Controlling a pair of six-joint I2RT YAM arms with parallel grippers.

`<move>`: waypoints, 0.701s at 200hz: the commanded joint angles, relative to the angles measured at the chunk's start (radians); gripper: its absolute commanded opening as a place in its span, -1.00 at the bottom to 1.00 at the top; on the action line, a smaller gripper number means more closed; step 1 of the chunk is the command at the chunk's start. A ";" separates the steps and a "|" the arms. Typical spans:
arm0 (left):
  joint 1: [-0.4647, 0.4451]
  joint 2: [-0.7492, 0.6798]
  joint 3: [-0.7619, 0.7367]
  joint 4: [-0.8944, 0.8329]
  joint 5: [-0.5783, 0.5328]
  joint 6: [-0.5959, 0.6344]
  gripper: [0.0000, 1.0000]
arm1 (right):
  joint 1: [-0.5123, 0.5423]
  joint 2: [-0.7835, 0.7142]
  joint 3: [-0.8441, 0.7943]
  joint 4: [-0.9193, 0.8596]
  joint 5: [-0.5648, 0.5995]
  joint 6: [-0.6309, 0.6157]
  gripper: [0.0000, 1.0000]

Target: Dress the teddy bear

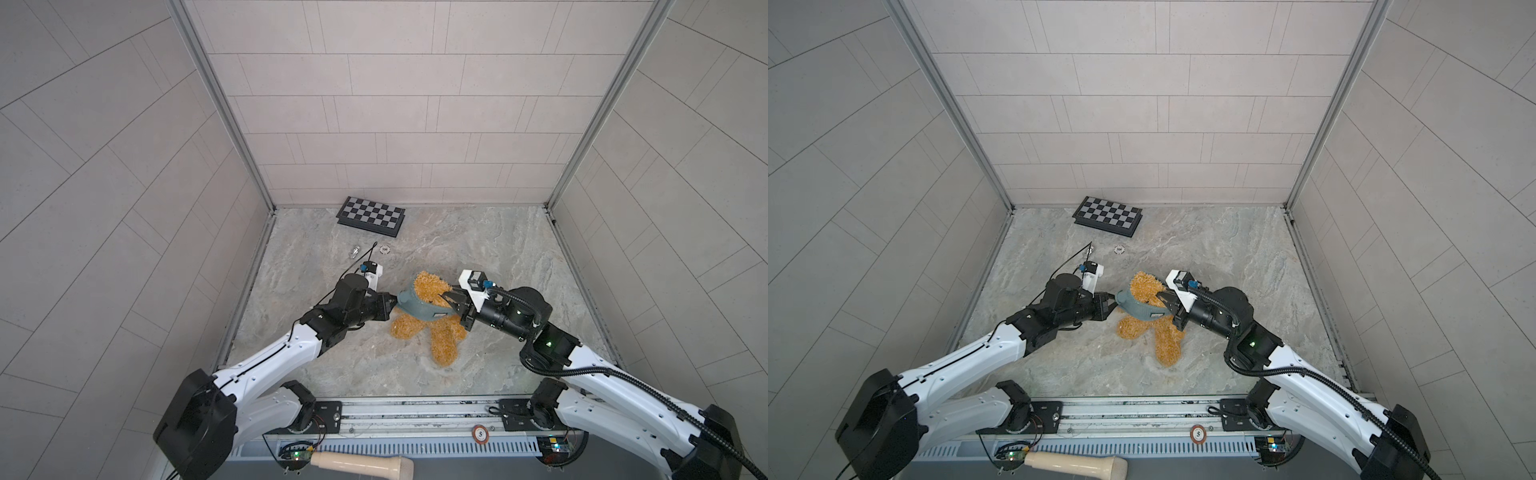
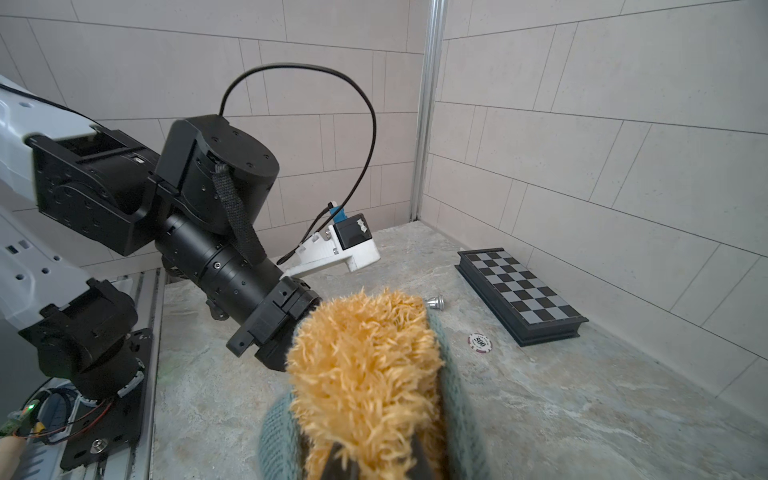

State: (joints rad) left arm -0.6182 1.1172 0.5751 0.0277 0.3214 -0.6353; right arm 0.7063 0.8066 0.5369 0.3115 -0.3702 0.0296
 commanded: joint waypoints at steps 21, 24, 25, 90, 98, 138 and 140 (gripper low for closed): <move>0.020 0.038 -0.102 -0.189 -0.085 0.028 -1.00 | -0.001 -0.073 0.104 0.206 0.087 -0.056 -1.00; 0.020 0.030 -0.104 -0.181 -0.075 0.028 -1.00 | 0.000 -0.070 0.106 0.200 0.086 -0.059 -1.00; 0.020 0.027 -0.104 -0.178 -0.072 0.029 -1.00 | 0.000 -0.070 0.106 0.201 0.085 -0.060 -1.00; 0.025 0.065 -0.127 -0.173 -0.081 0.028 -1.00 | -0.001 -0.110 0.063 0.275 0.049 -0.015 -1.00; 0.023 0.056 -0.122 -0.163 -0.071 0.022 -1.00 | -0.001 -0.109 0.073 0.254 0.039 -0.025 -1.00; 0.015 -0.241 -0.057 -0.078 0.024 -0.005 -0.94 | 0.001 -0.040 0.119 0.130 -0.096 -0.062 -1.00; 0.016 -0.255 -0.049 -0.088 0.025 -0.002 -0.89 | 0.001 -0.037 0.120 0.125 -0.100 -0.064 -1.00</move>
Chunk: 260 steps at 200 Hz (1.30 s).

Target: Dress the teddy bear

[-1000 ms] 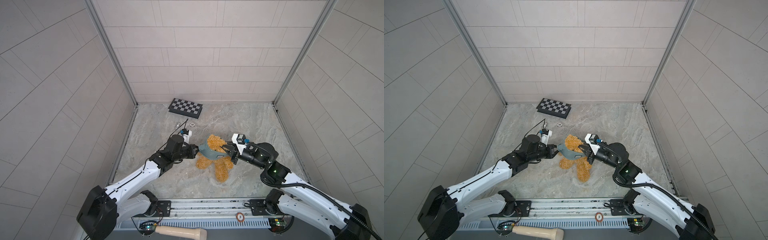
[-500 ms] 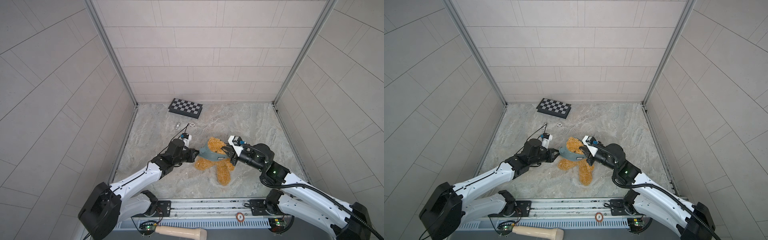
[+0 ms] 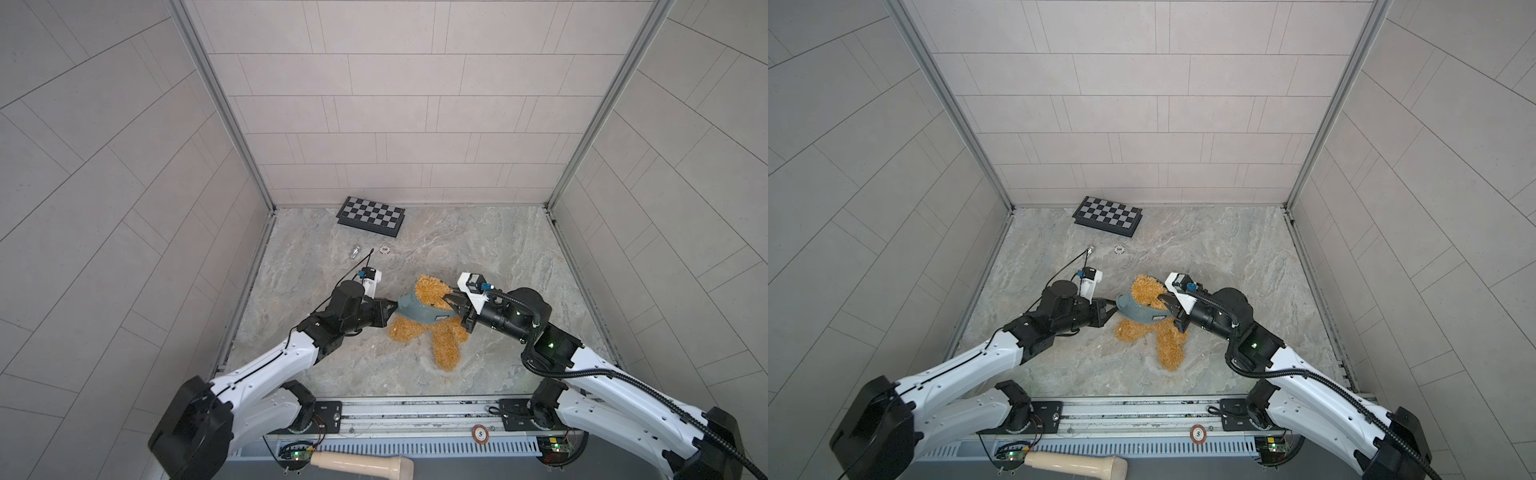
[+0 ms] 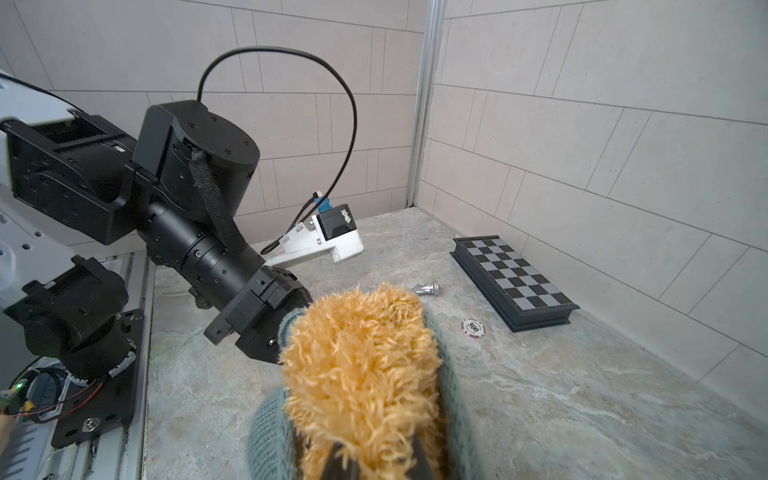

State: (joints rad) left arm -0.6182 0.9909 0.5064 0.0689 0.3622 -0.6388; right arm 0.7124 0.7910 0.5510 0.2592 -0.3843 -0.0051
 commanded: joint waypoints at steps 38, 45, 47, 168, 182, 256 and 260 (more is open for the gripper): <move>0.026 -0.252 0.135 -0.404 -0.015 0.087 0.09 | -0.005 -0.001 0.103 0.116 -0.081 -0.077 -1.00; 0.031 -0.262 0.154 -0.469 -0.030 0.108 0.16 | -0.004 -0.009 0.099 0.112 -0.062 -0.081 -1.00; 0.032 -0.267 0.159 -0.484 -0.034 0.113 0.17 | -0.005 -0.009 0.098 0.112 -0.058 -0.083 -1.00; 0.056 -0.262 0.225 -0.185 0.216 -0.086 0.34 | -0.004 0.015 0.103 0.091 -0.024 -0.144 -1.00; 0.048 -0.246 0.233 -0.151 0.233 -0.098 0.26 | -0.004 0.014 0.099 0.091 -0.024 -0.143 -1.00; -0.018 -0.140 0.287 -0.100 0.214 -0.108 -0.04 | -0.003 0.012 0.089 0.102 -0.027 -0.141 -1.00; -0.020 -0.140 0.287 -0.098 0.212 -0.109 -0.10 | -0.004 0.013 0.088 0.104 -0.026 -0.143 -1.00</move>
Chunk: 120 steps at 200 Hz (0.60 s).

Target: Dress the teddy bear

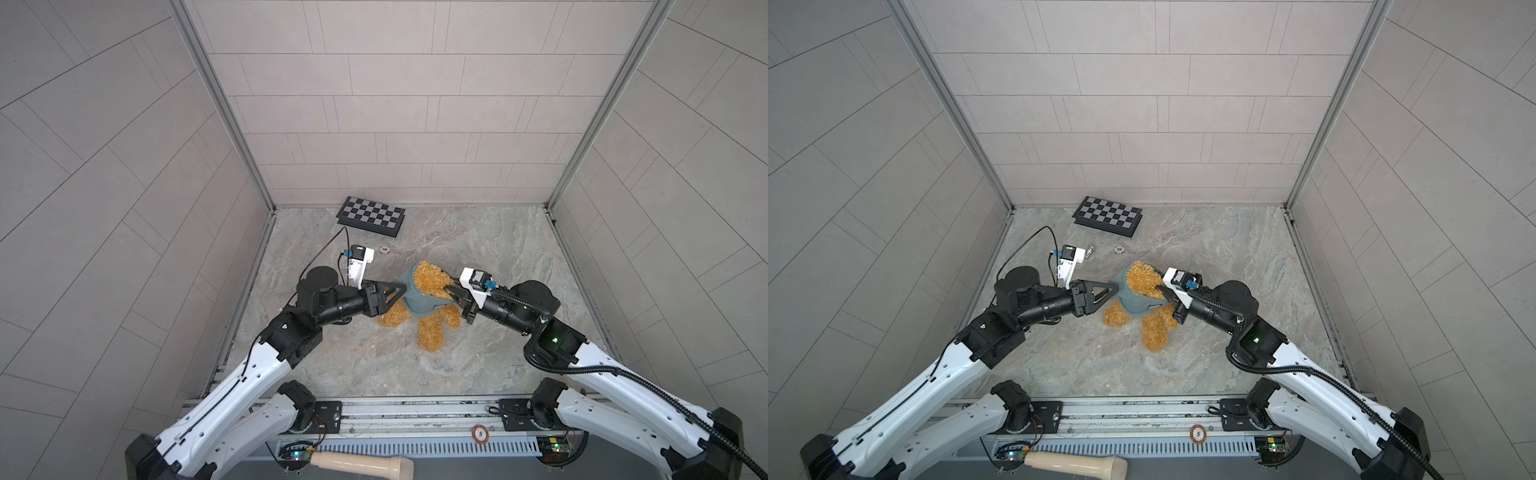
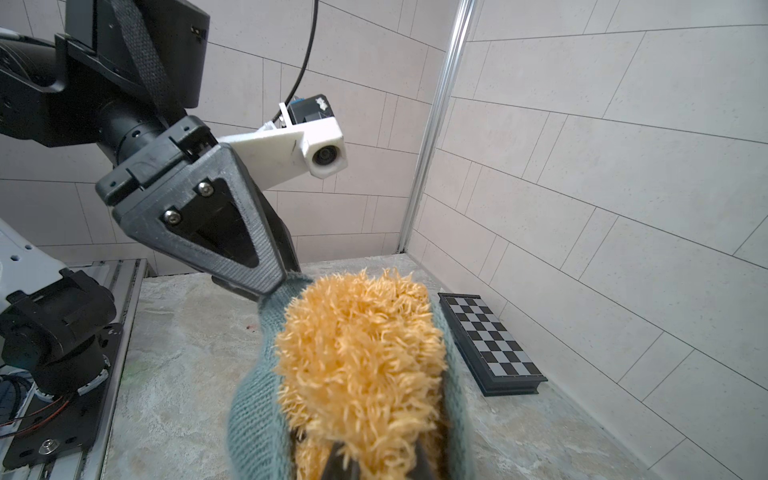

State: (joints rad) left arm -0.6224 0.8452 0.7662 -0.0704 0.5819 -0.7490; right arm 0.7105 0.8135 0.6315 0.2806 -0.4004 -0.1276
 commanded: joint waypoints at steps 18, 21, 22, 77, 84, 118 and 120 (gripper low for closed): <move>-0.017 0.003 0.028 0.039 -0.022 -0.002 -0.50 | -0.002 -0.010 0.007 0.084 -0.003 -0.022 -1.00; -0.017 0.002 0.028 0.038 -0.026 -0.003 -0.57 | -0.002 -0.010 0.005 0.084 -0.002 -0.023 -1.00; -0.017 0.001 0.026 0.036 -0.029 -0.003 -0.59 | -0.002 -0.010 0.006 0.084 -0.003 -0.023 -1.00; 0.030 -0.031 -0.032 -0.095 -0.125 0.013 -1.00 | -0.003 -0.069 -0.043 0.122 0.051 -0.010 -1.00; 0.054 -0.033 -0.065 -0.074 -0.113 -0.009 -1.00 | -0.003 -0.082 -0.046 0.126 0.061 -0.009 -1.00; 0.082 -0.019 -0.144 -0.038 -0.122 -0.007 -1.00 | -0.003 -0.110 -0.046 0.133 0.081 -0.002 -1.00; 0.082 -0.016 -0.146 -0.043 -0.126 -0.003 -1.00 | -0.003 -0.110 -0.047 0.136 0.080 -0.002 -1.00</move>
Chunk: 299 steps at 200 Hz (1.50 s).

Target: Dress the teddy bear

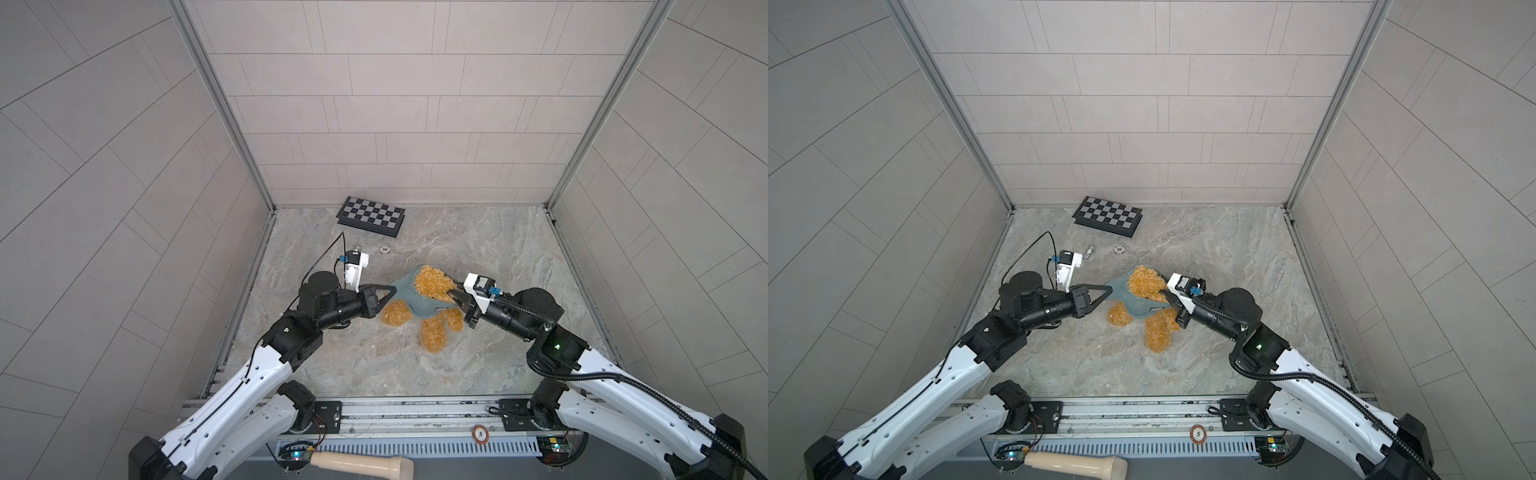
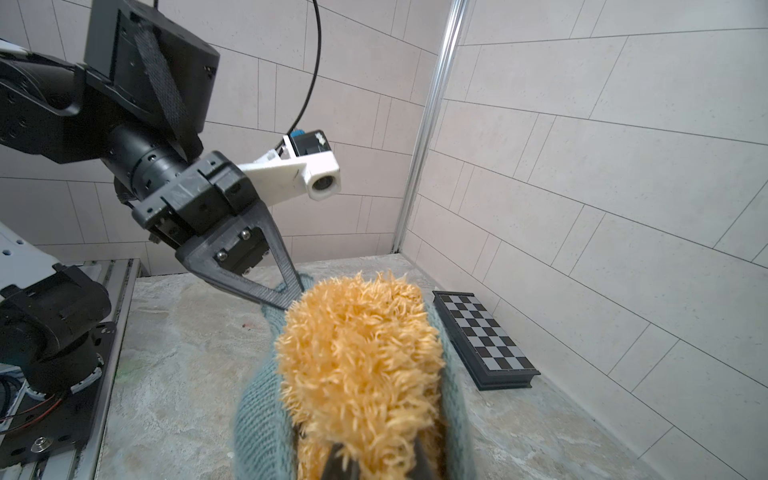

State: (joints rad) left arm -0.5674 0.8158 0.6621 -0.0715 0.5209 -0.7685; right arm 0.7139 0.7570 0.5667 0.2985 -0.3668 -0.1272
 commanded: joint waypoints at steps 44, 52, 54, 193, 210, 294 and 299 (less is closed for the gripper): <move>0.027 0.092 -0.058 -0.165 -0.122 0.125 -1.00 | -0.007 -0.079 0.003 0.165 0.050 0.019 -1.00; 0.026 0.106 -0.066 -0.168 -0.128 0.134 -1.00 | -0.007 -0.078 0.001 0.181 0.042 0.028 -1.00; 0.026 0.110 -0.068 -0.168 -0.127 0.136 -1.00 | -0.007 -0.076 0.001 0.185 0.038 0.030 -1.00; -0.117 0.390 -0.149 0.001 -0.084 0.196 -1.00 | 0.033 0.043 -0.027 0.322 0.056 0.079 -1.00; -0.135 0.353 -0.168 0.105 0.010 0.168 -1.00 | 0.039 0.045 -0.032 0.313 0.071 0.071 -1.00; -0.171 0.483 -0.218 0.068 -0.134 0.189 -1.00 | 0.053 -0.018 -0.054 0.370 0.135 0.071 -1.00; -0.170 0.492 -0.219 0.066 -0.141 0.192 -1.00 | 0.053 -0.023 -0.057 0.364 0.140 0.068 -1.00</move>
State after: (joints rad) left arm -0.7300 1.2198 0.5152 0.2047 0.4622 -0.6041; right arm 0.7650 0.8307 0.4610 0.3431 -0.2676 -0.0635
